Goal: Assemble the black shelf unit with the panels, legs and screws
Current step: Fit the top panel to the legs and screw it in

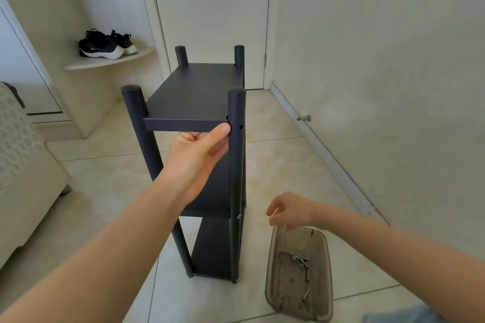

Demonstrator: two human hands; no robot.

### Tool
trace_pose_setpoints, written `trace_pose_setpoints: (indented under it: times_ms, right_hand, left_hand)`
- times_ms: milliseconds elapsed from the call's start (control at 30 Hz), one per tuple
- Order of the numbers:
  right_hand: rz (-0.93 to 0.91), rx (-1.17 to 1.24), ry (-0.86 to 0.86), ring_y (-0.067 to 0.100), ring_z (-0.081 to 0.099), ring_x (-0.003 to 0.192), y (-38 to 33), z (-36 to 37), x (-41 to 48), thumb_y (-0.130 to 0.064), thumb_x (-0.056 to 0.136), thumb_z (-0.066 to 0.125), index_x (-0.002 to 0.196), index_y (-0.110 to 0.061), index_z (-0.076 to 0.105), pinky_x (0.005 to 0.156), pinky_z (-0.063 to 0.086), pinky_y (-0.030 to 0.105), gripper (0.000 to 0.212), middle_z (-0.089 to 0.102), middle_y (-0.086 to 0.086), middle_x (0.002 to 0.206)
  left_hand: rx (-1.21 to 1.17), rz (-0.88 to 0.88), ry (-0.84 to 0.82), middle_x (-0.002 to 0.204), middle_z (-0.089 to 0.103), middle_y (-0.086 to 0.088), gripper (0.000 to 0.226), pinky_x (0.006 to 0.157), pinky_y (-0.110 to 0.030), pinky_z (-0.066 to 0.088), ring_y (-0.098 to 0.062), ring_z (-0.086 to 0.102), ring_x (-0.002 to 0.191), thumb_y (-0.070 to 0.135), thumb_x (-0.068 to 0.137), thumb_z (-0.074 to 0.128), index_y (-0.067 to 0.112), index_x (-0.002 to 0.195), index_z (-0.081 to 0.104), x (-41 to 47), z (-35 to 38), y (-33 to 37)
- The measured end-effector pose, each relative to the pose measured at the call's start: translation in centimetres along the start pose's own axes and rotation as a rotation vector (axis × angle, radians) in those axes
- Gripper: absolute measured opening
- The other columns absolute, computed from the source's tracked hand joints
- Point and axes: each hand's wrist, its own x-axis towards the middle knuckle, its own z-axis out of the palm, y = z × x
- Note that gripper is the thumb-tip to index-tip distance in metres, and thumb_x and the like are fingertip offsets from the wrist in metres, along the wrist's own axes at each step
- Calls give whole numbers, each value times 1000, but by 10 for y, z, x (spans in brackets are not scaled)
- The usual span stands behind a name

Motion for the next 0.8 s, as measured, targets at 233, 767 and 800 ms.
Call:
trace_pose_setpoints:
  times_ms: [233,767,800]
  right_hand:
    - [269,-49,-44,12,50,55,62,72,32,-23,92,58,67,-15,56,53,44,20,27,53,-1,62]
    - [433,174,-89,26,57,107,95,152,65,-36,99,53,127,0,49,86,47,32,46,58,13,118]
    - [427,174,-106,24,57,100,95,153,66,-35,98,54,121,0,51,81,47,31,43,57,11,110]
  left_hand:
    - [39,11,-11,119,63,-20,16,94,-32,56,-28,68,113,8,89,66,5,104,66,5,3,-4]
    - [82,26,-45,106,74,-3,11,104,-39,51,-22,69,111,9,91,63,13,98,71,8,0,-7]
    - [86,28,-49,105,75,-2,11,103,-37,51,-21,69,111,10,91,63,14,97,71,7,0,-7]
